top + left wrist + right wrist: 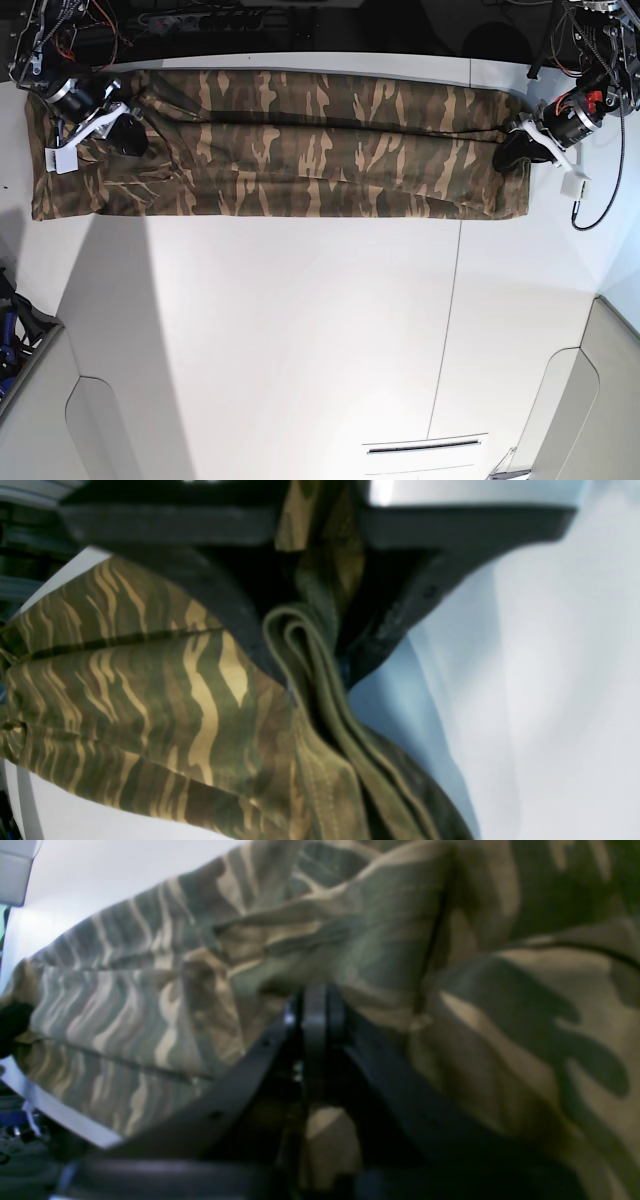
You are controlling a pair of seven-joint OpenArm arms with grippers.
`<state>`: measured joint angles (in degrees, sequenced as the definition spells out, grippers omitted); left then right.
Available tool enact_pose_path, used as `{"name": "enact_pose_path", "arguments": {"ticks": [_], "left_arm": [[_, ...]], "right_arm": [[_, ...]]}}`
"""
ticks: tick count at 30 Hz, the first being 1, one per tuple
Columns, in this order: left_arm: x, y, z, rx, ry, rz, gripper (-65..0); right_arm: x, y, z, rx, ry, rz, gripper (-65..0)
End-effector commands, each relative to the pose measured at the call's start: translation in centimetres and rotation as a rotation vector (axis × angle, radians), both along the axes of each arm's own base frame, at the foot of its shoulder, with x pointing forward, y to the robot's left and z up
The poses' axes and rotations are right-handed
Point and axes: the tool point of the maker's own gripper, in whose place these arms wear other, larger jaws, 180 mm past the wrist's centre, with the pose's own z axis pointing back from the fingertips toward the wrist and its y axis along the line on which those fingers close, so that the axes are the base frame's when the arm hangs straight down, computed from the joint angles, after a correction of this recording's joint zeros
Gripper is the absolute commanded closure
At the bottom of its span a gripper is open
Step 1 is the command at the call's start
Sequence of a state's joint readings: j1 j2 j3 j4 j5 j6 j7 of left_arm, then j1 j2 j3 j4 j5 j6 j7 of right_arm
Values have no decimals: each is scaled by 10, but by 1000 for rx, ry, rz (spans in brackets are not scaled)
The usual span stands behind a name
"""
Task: Fold the T-shirt properly
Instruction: 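Grasp the end of the folded strip with the left gripper, then fold the strip end with the left gripper toward the right gripper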
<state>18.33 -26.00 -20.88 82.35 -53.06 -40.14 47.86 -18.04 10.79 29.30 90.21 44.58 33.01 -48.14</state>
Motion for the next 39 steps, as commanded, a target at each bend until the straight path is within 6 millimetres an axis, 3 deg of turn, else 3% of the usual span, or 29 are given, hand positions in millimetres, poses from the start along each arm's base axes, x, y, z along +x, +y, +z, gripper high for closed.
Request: {"name": "enact_pose_path", "arguments": {"ticks": [1, 6, 10, 16, 20, 23, 29, 35, 39], "left_arm": [[6, 6, 6, 26, -11, -10, 0], [36, 8, 24, 34, -83, -11, 0], [60, 22, 46, 83, -131, -29, 0], [90, 55, 95, 219, -215, -75, 0], [91, 53, 118, 314, -216, -161, 0], [87, 30, 131, 327, -232, -238, 0], [70, -44, 155, 264, -357, -369, 0], [53, -108, 131, 145, -347, -448, -11], [46, -149, 121, 73, -347, -493, -109]], "right_arm": [[12, -7, 20, -1, -71, -11, 0], [24, -21, 59, -56, -180, -31, 0], [26, -30, 84, -124, -227, -20, 0], [24, -49, 97, -169, -249, -64, 0], [22, -56, 98, -179, -249, -84, 0], [23, -53, 102, -154, -265, -85, 0], [24, -53, 102, -151, -267, -86, 0], [24, -53, 102, -151, -267, -86, 0], [23, -53, 101, -152, -259, -82, 0]]}}
